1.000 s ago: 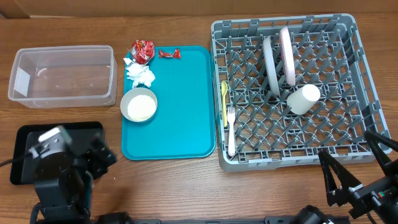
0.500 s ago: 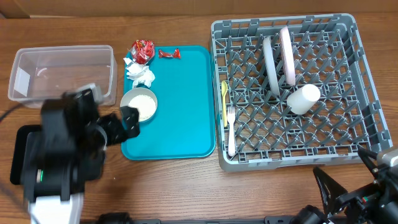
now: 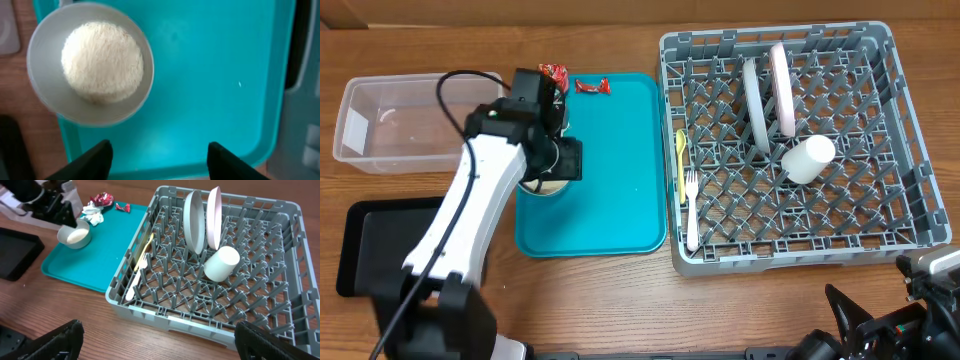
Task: Sort waste into correct bins and load items into the dishwasher rack
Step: 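Reach the left gripper to the white rice bowl and grip its rim, then carry the bowl to the black tray and tip the rice out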
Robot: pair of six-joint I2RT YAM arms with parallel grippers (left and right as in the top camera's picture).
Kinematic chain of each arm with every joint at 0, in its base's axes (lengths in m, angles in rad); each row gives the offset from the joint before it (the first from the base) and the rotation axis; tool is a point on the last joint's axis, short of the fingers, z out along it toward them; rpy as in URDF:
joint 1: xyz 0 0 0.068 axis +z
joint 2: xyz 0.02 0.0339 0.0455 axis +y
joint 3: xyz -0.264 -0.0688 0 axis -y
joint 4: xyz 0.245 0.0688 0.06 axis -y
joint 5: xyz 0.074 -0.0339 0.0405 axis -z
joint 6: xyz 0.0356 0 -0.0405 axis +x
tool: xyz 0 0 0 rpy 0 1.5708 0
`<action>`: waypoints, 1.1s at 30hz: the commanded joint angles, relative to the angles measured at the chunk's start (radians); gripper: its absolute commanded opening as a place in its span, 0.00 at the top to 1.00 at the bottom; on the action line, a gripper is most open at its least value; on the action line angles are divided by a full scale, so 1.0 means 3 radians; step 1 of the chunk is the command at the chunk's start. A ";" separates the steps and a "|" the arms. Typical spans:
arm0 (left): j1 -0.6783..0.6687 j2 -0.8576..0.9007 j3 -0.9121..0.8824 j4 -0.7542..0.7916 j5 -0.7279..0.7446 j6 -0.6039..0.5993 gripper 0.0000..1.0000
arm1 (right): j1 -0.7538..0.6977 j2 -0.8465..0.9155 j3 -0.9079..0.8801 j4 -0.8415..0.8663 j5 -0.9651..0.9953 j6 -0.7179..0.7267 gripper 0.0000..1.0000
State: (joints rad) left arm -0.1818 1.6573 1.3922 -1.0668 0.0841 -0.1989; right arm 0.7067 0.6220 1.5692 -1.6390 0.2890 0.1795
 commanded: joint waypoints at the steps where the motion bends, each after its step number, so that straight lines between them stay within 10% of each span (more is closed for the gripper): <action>1: -0.0013 0.0277 0.0060 0.0273 -0.0058 0.0003 0.34 | -0.0006 0.0013 0.0005 0.0014 0.0031 0.0001 0.00; 13: -0.0017 0.1081 0.0060 0.0732 -0.0195 -0.0182 0.52 | -0.0006 0.0013 0.0005 0.0014 0.0031 0.0001 0.00; 20: -0.0092 0.1138 0.0061 0.0769 -0.0193 -0.0239 0.96 | -0.0006 0.0013 0.0005 0.0014 0.0031 0.0001 0.00; 33: -0.0116 0.0389 0.0065 0.0266 -0.0219 -0.0416 0.96 | -0.0006 0.0013 0.0005 0.0014 0.0031 0.0001 0.00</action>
State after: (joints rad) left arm -0.2100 1.9007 1.4090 -0.9665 -0.0036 -0.2932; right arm 0.7067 0.6220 1.5692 -1.6390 0.2897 0.1799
